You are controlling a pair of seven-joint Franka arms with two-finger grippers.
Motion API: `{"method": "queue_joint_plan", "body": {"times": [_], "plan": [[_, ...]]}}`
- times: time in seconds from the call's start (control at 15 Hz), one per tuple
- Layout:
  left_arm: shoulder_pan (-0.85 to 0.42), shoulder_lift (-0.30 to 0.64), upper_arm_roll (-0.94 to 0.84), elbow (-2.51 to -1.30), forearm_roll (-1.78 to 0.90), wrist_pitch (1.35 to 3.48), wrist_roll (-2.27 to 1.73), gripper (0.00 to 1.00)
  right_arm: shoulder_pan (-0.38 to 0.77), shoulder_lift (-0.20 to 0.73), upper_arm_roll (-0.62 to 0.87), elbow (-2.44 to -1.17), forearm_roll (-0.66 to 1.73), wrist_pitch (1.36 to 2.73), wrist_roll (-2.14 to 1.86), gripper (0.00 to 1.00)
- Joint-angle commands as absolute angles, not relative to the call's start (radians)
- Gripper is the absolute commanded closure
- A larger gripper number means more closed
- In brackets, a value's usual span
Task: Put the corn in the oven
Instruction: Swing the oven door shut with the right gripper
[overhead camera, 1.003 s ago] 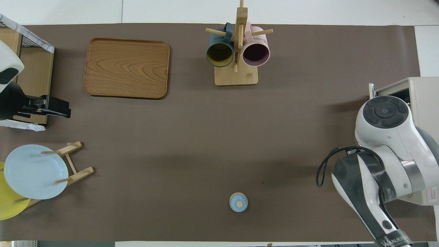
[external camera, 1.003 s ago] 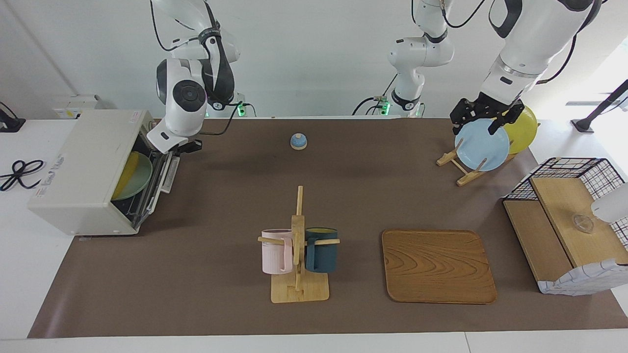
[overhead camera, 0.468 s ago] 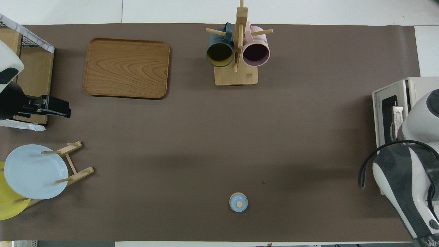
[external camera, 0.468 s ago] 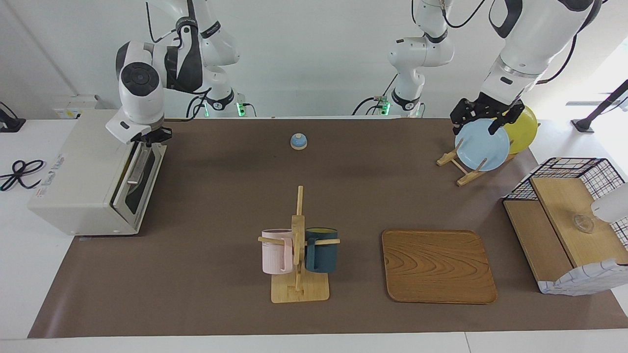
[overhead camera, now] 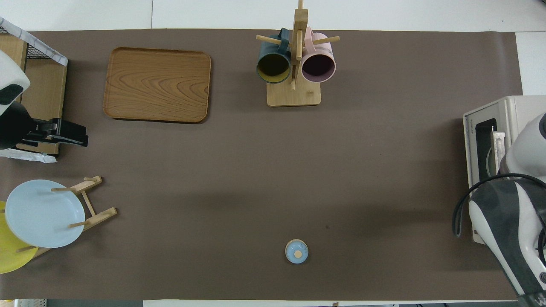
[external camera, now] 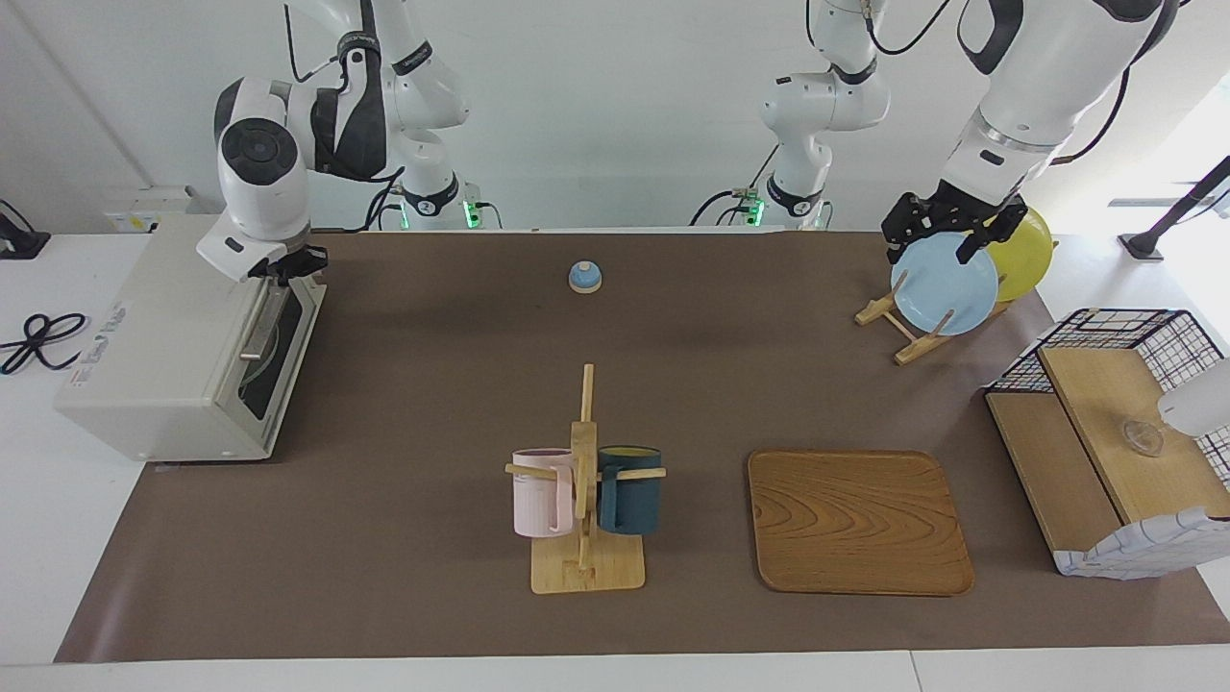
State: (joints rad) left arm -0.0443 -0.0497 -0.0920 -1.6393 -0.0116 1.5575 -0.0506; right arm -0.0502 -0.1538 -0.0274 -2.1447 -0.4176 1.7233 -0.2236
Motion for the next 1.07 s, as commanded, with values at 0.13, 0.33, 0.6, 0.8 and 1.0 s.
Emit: {"method": "queue_joint_plan", "body": {"times": [0.13,0.33,0.6,0.8,1.0], "plan": [[-0.029,-0.063,-0.103,-1.647,0.002,1.546,-0.052,0.0,-0.091,-0.137,-0.023,-2.08,-0.443,1.781,-0.29,1.0],[-0.029,-0.063,-0.103,-1.647,0.002,1.546,-0.054,0.0,-0.094,-0.133,-0.025,-2.019,-0.329,1.76,-0.291,1.0],[-0.029,-0.063,-0.103,-1.647,0.002,1.546,-0.052,0.0,-0.083,-0.124,-0.02,-1.89,-0.195,1.672,-0.287,1.0],[-0.029,-0.063,-0.103,-1.647,0.002,1.546,-0.054,0.0,-0.078,-0.098,-0.014,-1.79,-0.056,1.596,-0.272,1.0],[-0.029,-0.063,-0.103,-1.647,0.002,1.546,-0.052,0.0,-0.039,-0.039,-0.003,-1.63,-0.022,1.432,-0.169,1.0]]}}
